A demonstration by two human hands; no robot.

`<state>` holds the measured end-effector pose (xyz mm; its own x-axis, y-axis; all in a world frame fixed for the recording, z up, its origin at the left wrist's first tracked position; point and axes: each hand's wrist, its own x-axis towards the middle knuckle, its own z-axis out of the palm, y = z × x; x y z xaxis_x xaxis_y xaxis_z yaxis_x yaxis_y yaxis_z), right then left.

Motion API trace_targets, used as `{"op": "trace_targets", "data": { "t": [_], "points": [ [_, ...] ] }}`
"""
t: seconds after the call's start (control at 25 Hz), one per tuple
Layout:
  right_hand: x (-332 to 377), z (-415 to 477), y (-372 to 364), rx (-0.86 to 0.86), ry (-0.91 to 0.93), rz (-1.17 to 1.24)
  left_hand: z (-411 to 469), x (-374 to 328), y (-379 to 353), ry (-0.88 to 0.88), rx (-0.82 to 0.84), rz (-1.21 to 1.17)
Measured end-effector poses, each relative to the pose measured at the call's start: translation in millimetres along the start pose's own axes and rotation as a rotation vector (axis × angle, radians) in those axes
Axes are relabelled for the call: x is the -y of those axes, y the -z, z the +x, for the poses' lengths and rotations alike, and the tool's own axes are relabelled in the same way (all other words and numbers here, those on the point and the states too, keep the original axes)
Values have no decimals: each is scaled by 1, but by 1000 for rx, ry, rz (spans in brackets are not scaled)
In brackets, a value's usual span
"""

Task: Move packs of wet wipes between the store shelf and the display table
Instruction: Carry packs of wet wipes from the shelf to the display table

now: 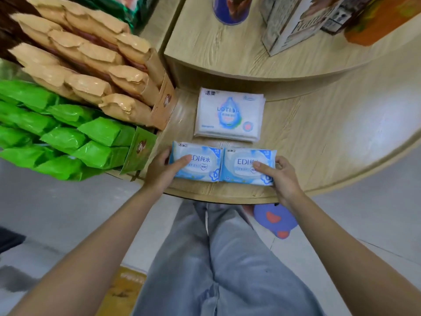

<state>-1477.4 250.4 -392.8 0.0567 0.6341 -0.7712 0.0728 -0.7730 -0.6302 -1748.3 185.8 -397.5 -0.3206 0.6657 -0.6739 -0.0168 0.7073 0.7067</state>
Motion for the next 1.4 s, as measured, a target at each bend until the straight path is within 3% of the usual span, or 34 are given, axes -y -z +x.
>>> {"op": "trace_targets", "data": {
  "t": [0.12,0.36,0.6,0.8,1.0,1.4],
  "points": [
    [2,-6,5,-18,9,-3,3,0,-3,-42,-42,142],
    [24,-41,26,111,11,167,-6,-17,-34,55,99,33],
    [18,-52,-28,83,45,228,-21,-33,-49,225,164,-54],
    [6,-48,-40,-56,186,16,-30,-32,-38,187,320,-46],
    [8,-47,-30,52,101,4,-31,-37,-47,215,280,-35],
    [17,-30,-47,50,89,14,-27,-52,-43,171,210,-80]
  ]
}}
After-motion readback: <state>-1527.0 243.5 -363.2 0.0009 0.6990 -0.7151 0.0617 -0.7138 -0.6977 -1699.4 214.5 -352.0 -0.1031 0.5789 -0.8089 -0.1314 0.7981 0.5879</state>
